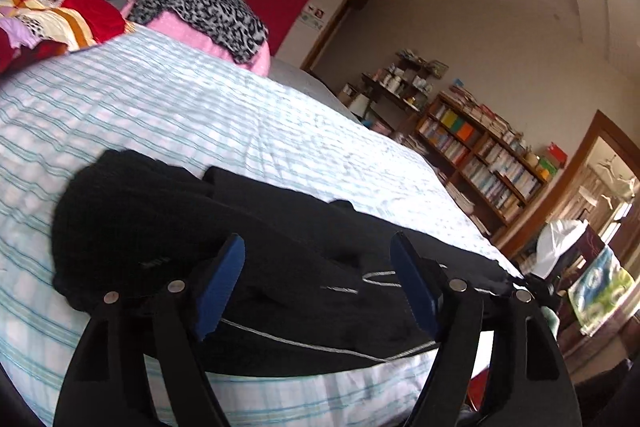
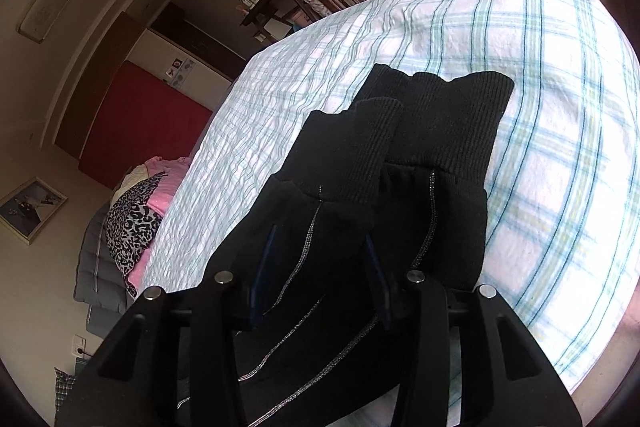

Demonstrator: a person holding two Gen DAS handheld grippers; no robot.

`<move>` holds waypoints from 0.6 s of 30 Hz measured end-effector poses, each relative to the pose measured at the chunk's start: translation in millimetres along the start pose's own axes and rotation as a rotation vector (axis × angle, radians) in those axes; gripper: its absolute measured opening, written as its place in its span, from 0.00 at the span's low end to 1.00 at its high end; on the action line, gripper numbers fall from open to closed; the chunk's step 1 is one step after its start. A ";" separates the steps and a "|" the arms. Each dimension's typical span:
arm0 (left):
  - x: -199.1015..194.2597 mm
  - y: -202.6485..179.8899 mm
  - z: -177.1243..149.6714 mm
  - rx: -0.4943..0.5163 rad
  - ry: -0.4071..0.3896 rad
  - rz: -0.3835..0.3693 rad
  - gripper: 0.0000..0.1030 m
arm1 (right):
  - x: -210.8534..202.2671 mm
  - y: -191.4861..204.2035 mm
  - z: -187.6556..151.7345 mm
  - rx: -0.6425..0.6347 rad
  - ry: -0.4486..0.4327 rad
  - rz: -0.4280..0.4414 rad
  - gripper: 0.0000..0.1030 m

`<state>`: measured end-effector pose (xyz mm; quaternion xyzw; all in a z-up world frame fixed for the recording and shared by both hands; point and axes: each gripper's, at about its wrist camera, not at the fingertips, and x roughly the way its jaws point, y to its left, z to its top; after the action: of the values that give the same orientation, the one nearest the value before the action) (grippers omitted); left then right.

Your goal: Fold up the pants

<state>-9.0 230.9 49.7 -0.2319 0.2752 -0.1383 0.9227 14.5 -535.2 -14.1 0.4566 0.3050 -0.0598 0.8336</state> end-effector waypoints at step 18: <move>45.8 21.5 -24.9 -0.320 0.199 -0.042 0.80 | 9.6 1.5 -4.7 -0.052 -0.008 0.008 0.43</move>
<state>16.7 223.0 0.0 -0.3665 0.3788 -0.1341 0.8392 20.7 -528.8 -20.3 0.4357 0.3012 -0.0501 0.8467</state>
